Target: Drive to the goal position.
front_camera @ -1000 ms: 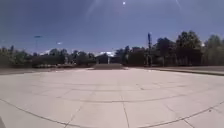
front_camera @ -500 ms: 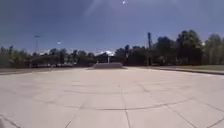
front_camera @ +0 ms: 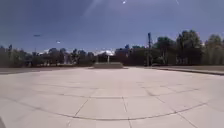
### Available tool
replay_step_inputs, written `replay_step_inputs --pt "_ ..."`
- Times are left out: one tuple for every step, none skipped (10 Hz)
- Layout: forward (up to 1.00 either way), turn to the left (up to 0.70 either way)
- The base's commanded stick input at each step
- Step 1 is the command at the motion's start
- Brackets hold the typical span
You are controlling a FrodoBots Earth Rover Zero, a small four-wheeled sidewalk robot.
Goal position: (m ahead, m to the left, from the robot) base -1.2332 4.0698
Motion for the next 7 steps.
replay_step_inputs --pt "0.47 0.0" --pt "0.46 0.0" --pt "0.46 0.0" --pt "0.45 0.0" --pt "0.45 0.0" --pt "0.45 0.0" --pt "0.44 0.0"
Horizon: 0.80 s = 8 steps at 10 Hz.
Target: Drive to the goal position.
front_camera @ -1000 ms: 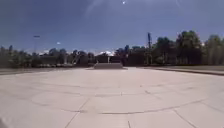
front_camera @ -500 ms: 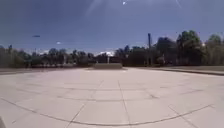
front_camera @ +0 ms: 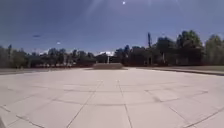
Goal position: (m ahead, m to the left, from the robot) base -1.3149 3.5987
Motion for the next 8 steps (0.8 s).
replay_step_inputs --pt "0.44 0.0" --pt "0.44 0.0" --pt "0.44 0.0" --pt "0.43 0.0" --pt "0.44 0.0" --pt "0.44 0.0" --pt "0.43 0.0" --pt "0.43 0.0"
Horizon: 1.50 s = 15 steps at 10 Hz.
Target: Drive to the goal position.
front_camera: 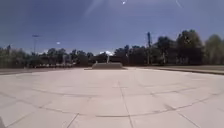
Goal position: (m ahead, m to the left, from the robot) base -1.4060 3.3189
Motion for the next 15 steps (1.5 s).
replay_step_inputs --pt "0.43 0.0" --pt "0.43 0.0" --pt "0.38 0.0" --pt "0.22 0.0" --pt "0.13 0.0" --pt "0.1 0.0" --pt "0.1 0.0" --pt "0.23 0.0" --pt "0.4 0.0" --pt "0.66 0.0" --pt "0.47 0.0" --pt "0.31 0.0" --pt "0.18 0.0" --pt "0.09 0.0" --pt "0.06 0.0"
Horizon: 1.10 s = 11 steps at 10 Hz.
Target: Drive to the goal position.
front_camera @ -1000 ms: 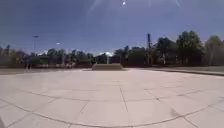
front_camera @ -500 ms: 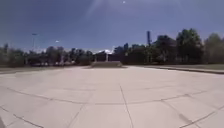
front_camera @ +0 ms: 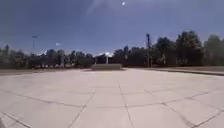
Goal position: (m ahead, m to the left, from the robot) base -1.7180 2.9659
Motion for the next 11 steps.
replay_step_inputs --pt "0.06 0.0" --pt "0.06 0.0" --pt "0.05 0.0" --pt "0.01 0.0" --pt "-0.15 0.0" --pt "-0.46 0.0" --pt "-0.62 0.15" --pt "-0.63 0.3" --pt "-0.63 0.31" --pt "-0.63 0.31" --pt "-0.63 0.31"
